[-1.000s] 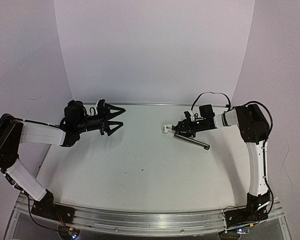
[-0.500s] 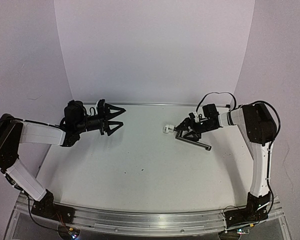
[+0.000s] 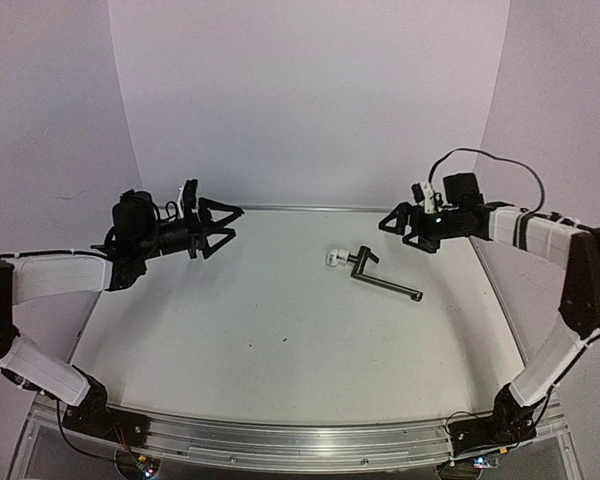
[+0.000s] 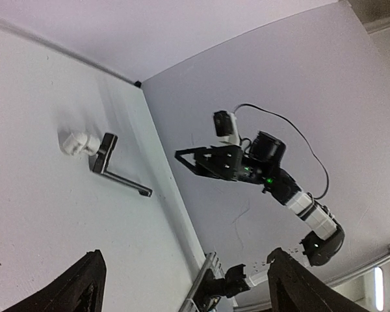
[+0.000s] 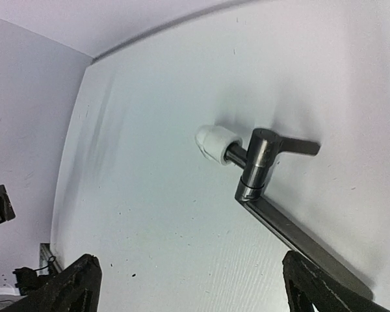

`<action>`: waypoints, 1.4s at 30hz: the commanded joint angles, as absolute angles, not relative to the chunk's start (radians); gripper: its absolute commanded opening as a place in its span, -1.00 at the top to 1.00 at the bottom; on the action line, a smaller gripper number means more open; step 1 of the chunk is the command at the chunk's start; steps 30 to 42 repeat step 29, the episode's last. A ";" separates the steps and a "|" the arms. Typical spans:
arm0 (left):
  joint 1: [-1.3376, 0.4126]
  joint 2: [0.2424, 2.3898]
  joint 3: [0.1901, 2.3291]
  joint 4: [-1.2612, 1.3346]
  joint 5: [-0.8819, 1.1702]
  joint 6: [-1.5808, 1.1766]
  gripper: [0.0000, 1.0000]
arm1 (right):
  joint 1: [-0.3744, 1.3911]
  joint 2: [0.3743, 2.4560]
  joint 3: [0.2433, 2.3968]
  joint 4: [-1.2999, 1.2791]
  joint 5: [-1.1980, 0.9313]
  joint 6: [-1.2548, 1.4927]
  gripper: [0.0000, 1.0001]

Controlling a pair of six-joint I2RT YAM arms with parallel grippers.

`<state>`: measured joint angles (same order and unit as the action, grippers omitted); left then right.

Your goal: Install the water faucets

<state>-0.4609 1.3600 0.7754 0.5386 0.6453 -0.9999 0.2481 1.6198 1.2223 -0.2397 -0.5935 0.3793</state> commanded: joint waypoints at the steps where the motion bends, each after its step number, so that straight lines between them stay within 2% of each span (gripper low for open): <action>1: -0.465 1.118 0.851 0.363 0.408 -0.660 -0.80 | 0.245 1.331 1.204 -0.354 -0.336 0.258 -0.96; 7: -0.465 0.868 0.868 0.255 0.143 -0.437 -0.90 | 0.245 1.068 1.245 -0.400 -0.249 0.184 -0.96; 16: -0.465 0.665 0.942 0.144 -0.014 -0.278 -0.95 | 0.245 0.901 1.323 -0.418 -0.155 0.152 -0.97; 25: -0.465 0.635 0.999 0.051 -0.071 -0.232 -0.95 | 0.245 0.853 1.323 -0.420 -0.139 0.162 -0.97; 29: -0.465 0.643 1.006 0.042 -0.075 -0.236 -0.96 | 0.245 0.825 1.264 -0.368 -0.189 0.150 -0.96; 42: -0.465 0.643 1.006 0.042 -0.075 -0.236 -0.96 | 0.245 0.825 1.264 -0.368 -0.189 0.150 -0.96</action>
